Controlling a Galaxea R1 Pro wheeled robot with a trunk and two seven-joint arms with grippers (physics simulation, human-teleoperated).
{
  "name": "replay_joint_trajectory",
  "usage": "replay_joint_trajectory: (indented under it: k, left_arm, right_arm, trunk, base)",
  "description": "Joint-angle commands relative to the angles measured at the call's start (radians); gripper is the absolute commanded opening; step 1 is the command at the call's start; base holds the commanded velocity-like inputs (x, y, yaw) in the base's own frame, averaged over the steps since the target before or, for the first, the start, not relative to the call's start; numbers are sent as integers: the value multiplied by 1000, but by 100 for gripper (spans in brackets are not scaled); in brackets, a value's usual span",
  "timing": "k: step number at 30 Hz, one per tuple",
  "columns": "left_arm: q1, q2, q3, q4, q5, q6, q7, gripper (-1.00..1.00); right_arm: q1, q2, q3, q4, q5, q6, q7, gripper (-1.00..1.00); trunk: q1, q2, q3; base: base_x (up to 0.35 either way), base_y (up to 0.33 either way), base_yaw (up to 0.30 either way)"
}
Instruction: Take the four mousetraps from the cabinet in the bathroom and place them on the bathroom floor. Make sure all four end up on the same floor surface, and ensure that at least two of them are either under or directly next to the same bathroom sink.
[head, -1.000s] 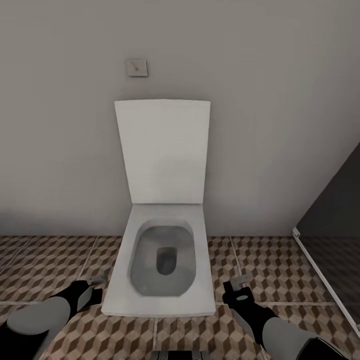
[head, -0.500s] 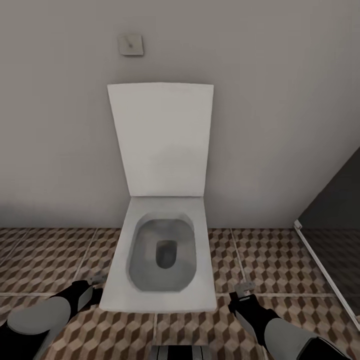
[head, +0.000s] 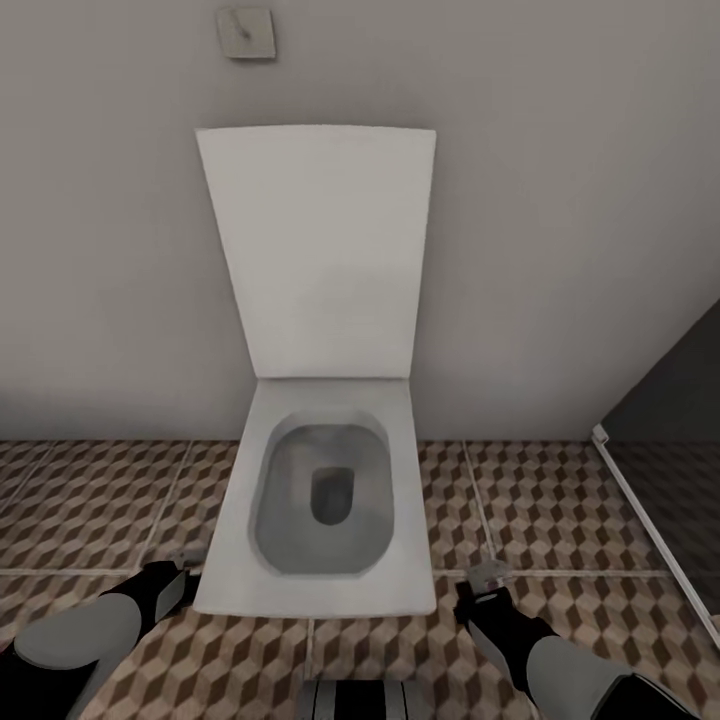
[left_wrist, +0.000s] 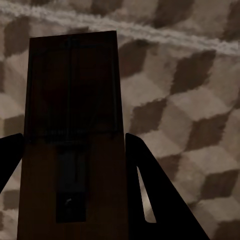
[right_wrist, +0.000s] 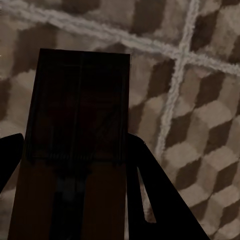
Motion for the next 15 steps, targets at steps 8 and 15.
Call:
replay_joint_trajectory:
  k: [8,15]
  left_arm:
    - [-1,0,-8,-2,8,-172,3,-100]
    - [1,-3,-13,-4,4,-252,4,-100]
  right_arm:
    - [0,3,11,-2,-11,-112,-6,-100]
    - [0,3,11,-2,-8,-128,-6,-100]
  trunk:
    - [1,-1,-12]
    - [1,-1,-12]
  base:
    - [0,0,0]
    - [0,0,0]
